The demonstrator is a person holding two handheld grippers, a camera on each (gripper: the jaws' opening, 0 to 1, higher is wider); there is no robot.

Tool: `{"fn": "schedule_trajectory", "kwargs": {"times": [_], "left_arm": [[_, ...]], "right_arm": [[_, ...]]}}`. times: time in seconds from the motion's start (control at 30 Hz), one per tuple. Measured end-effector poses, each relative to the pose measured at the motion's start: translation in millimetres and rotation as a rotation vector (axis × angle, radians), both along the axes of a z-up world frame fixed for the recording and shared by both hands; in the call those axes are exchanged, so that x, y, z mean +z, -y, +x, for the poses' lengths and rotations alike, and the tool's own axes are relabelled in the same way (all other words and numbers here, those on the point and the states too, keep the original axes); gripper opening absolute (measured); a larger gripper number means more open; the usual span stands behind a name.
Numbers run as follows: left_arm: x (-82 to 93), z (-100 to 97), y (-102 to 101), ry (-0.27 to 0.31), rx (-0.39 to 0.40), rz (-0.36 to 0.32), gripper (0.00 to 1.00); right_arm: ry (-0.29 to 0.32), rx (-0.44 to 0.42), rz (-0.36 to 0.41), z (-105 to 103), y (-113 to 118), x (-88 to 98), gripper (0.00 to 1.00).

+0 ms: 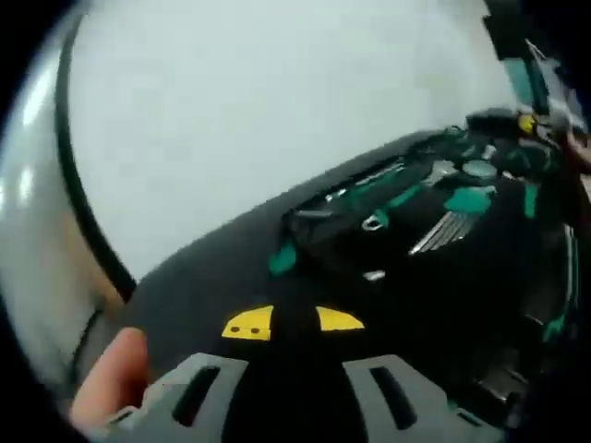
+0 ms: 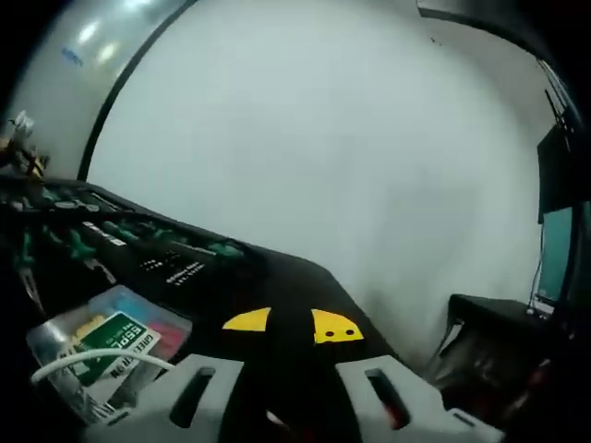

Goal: Pick up the tools and put them into their designated positions in the toolbox.

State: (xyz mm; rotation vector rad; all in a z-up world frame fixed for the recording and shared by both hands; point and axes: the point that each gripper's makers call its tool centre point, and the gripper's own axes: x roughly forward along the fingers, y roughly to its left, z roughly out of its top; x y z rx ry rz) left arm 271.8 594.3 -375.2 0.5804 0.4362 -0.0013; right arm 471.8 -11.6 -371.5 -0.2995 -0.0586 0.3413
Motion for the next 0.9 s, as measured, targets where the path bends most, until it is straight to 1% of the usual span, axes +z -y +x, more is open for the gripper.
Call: {"fn": "schedule_trajectory", "kwargs": {"times": [0.03,0.07,0.1,0.13,0.17,0.2,0.23,0.27,0.3,0.33,0.37,0.4,0.43,0.47,0.5,0.53,0.6,0.67,0.7,0.73,0.77,0.8,0.83,0.9], "left_arm": [[11.9,-2.9,10,-0.061,-0.053,0.088,0.14],[20.0,-3.4,19,-0.099,-0.095,0.131,0.14],[28.2,-1.5,35,-0.147,-0.198,0.174,0.14],[30.0,-0.2,46,-0.186,-0.255,0.212,0.14],[29.7,2.0,49,-0.240,-0.289,0.256,0.14],[24.4,4.5,52,-0.324,-0.322,0.312,0.14],[19.4,4.0,53,-0.391,-0.342,0.357,0.14],[13.4,2.5,50,-0.483,-0.345,0.431,0.13],[10.8,1.8,44,-0.545,-0.350,0.486,0.13],[8.5,1.6,37,-0.628,-0.354,0.549,0.13],[8.0,2.8,36,-0.667,-0.363,0.574,0.13],[6.0,8.2,38,-0.681,-0.395,0.561,0.13],[4.9,9.7,41,-0.682,-0.408,0.547,0.13],[1.4,12.1,47,-0.699,-0.441,0.513,0.13],[-1.6,8.3,53,-0.727,-0.462,0.491,0.13],[-6.3,7.9,57,-0.768,-0.493,0.462,0.13],[-11.7,16.5,57,-0.792,-0.517,0.433,0.13],[-18.0,23.9,52,-0.831,-0.518,0.474,0.13],[-21.5,24.7,50,-0.850,-0.529,0.479,0.13],[-28.2,19.7,52,-0.896,-0.542,0.480,0.13],[-31.1,16.4,53,-0.937,-0.539,0.476,0.13],[-34.3,17.6,54,-0.962,-0.543,0.472,0.13],[-34.8,21.0,55,-0.950,-0.543,0.473,0.13],[-37.8,35.0,54,-0.936,-0.562,0.480,0.12]], "right_arm": [[-0.004,-0.005,0.008,1,2,0.4,0.12],[-0.009,-0.005,0.010,2,2,-0.4,0.12],[-0.017,-0.004,0.015,4,3,-1.2,0.12],[-0.020,-0.006,0.016,4,3,-1.2,0.12],[-0.021,-0.010,0.025,4,5,-0.5,0.12],[-0.019,-0.013,0.030,4,5,0.1,0.12],[-0.016,-0.022,0.031,5,7,0.5,0.12],[-0.016,-0.033,0.029,5,8,0.5,0.12],[-0.014,-0.040,0.033,5,10,1.2,0.12],[-0.009,-0.044,0.045,5,12,2.8,0.12],[-0.007,-0.048,0.050,3,13,3.5,0.12],[-0.006,-0.050,0.055,4,13,3.7,0.12],[-0.006,-0.054,0.056,4,14,3.4,0.12],[-0.011,-0.053,0.054,4,14,2.1,0.12],[-0.013,-0.053,0.052,5,13,1.9,0.12],[-0.014,-0.052,0.051,4,13,2.1,0.12],[-0.008,-0.050,0.049,3,12,2.9,0.12],[-0.006,-0.046,0.044,3,11,3.0,0.12],[-0.004,-0.044,0.042,2,10,3.4,0.12],[-0.003,-0.042,0.042,2,10,3.5,0.12],[-0.003,-0.041,0.042,2,9,3.4,0.12],[-0.002,-0.041,0.042,2,10,3.6,0.12],[0.000,-0.044,0.040,2,10,3.9,0.12],[0.007,-0.055,0.029,1,11,4.0,0.12]]}}
